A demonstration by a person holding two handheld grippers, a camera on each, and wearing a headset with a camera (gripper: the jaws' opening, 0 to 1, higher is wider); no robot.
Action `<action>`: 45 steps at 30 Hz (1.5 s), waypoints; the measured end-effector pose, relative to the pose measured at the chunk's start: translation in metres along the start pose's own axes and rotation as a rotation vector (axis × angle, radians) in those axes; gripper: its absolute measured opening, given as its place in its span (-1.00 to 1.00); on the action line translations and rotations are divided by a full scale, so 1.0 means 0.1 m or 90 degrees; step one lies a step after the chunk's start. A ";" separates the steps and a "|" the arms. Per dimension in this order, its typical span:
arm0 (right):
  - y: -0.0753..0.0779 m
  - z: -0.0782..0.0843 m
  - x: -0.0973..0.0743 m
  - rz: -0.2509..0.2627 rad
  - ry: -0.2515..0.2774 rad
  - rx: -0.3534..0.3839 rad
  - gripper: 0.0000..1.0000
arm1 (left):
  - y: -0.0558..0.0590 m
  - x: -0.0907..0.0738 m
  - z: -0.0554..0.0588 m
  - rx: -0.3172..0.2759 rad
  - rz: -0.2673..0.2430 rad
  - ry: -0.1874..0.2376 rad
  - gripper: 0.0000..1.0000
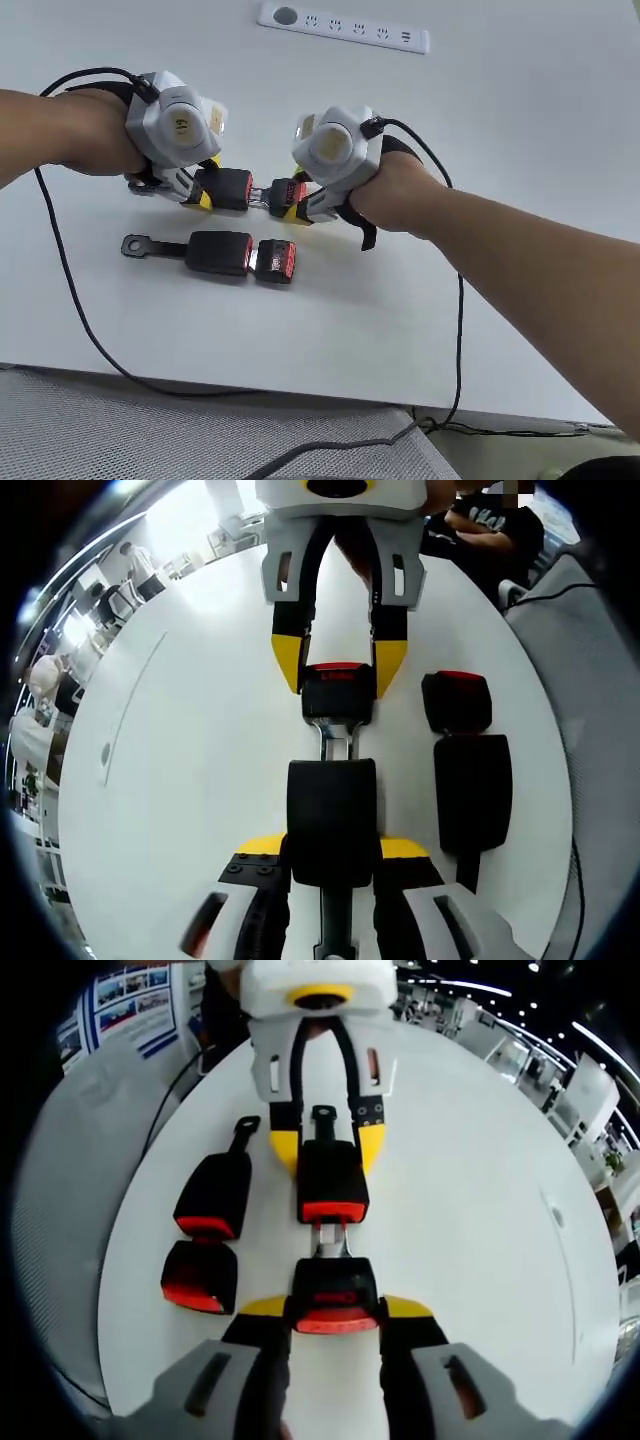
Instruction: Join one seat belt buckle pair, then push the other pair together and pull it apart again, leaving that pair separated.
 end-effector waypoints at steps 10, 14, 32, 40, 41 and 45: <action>0.03 0.39 -0.27 0.015 -0.020 0.011 -0.32 | 0.01 0.01 -0.01 0.001 0.005 -0.013 -0.36; 0.03 0.55 -0.39 0.019 -0.031 0.016 -0.31 | 0.00 0.01 -0.01 0.000 0.002 -0.010 -0.35; 0.12 1.33 -0.87 0.055 -0.084 0.071 -0.30 | 0.04 -0.02 -0.04 0.000 -0.006 -0.012 -0.35; 0.15 1.38 -0.92 0.076 -0.106 0.070 -0.19 | 0.04 -0.03 -0.05 -0.005 -0.013 -0.016 -0.33; 0.16 1.38 -0.93 0.081 -0.107 0.073 -0.16 | 0.03 -0.04 -0.05 -0.010 -0.021 -0.017 -0.30; 0.13 1.39 -0.98 0.105 -0.100 0.091 -0.06 | 0.03 -0.08 0.01 -0.021 -0.039 -0.021 -0.10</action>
Point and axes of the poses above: the centre of the closed fingertips' face, and the gripper's own axes: x roughly forward along the fingers, y roughly to its right, z roughly out of its underside, the point moved 5 cm from there along -x, roughly backward along the fingers, and after that the axes turned 7 degrees about x, right-handed, at the moved point
